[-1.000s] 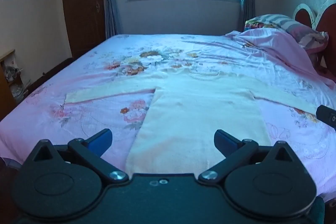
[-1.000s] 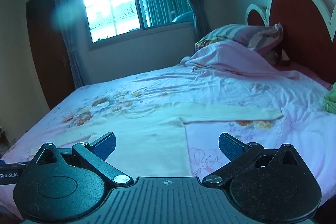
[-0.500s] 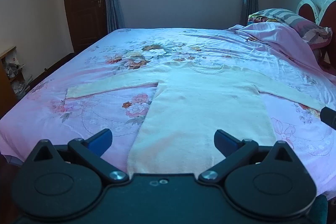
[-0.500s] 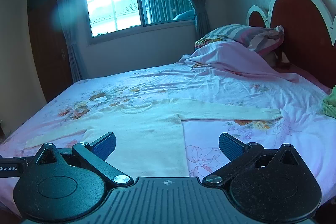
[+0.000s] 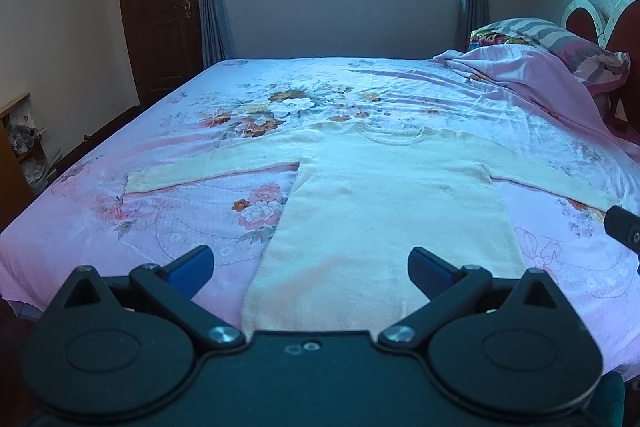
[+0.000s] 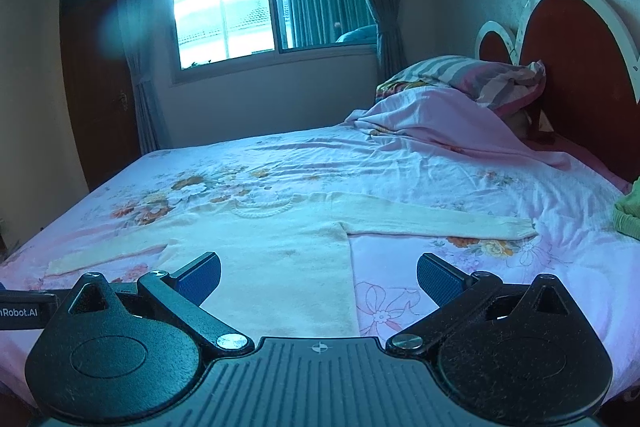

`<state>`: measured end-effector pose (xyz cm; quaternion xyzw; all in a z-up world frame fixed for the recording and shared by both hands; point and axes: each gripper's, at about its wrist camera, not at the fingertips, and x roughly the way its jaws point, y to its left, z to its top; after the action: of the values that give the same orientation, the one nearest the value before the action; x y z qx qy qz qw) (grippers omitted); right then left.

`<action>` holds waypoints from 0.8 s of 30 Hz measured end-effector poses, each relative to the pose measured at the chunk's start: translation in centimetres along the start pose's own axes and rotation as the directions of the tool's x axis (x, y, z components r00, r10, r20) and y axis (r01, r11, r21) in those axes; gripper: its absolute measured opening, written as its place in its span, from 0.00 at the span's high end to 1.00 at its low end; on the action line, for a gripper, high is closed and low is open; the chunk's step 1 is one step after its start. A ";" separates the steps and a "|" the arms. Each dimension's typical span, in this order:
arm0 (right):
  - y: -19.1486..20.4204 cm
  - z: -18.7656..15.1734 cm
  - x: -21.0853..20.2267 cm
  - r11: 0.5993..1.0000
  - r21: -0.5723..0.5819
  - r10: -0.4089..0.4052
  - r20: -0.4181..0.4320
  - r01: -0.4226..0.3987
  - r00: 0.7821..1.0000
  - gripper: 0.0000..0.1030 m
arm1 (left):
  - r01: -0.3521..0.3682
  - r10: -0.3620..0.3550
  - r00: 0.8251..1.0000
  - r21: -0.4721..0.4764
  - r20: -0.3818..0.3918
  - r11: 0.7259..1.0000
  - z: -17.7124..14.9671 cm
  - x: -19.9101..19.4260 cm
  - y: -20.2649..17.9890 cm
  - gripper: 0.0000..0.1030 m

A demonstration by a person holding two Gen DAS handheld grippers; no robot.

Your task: Fold small clothes

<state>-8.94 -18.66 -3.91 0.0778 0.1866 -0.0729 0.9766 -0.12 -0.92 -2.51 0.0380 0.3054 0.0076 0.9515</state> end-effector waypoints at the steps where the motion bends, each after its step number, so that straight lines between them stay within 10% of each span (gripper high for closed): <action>1: 0.0 0.0 -0.1 1.000 -0.001 0.003 0.003 -0.003 1.000 0.00 | -0.002 0.002 1.000 -0.003 0.005 1.000 0.1 -0.1 0.0 0.01; 24: 0.3 0.0 -0.3 1.000 -0.016 0.000 0.020 0.001 1.000 0.00 | 0.009 -0.009 1.000 0.034 0.017 0.999 0.4 -0.5 -0.7 0.01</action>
<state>-9.18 -18.38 -3.75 0.0695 0.1776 -0.0724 0.9790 -0.26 -1.71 -1.97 0.0527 0.2975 -0.0022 0.9533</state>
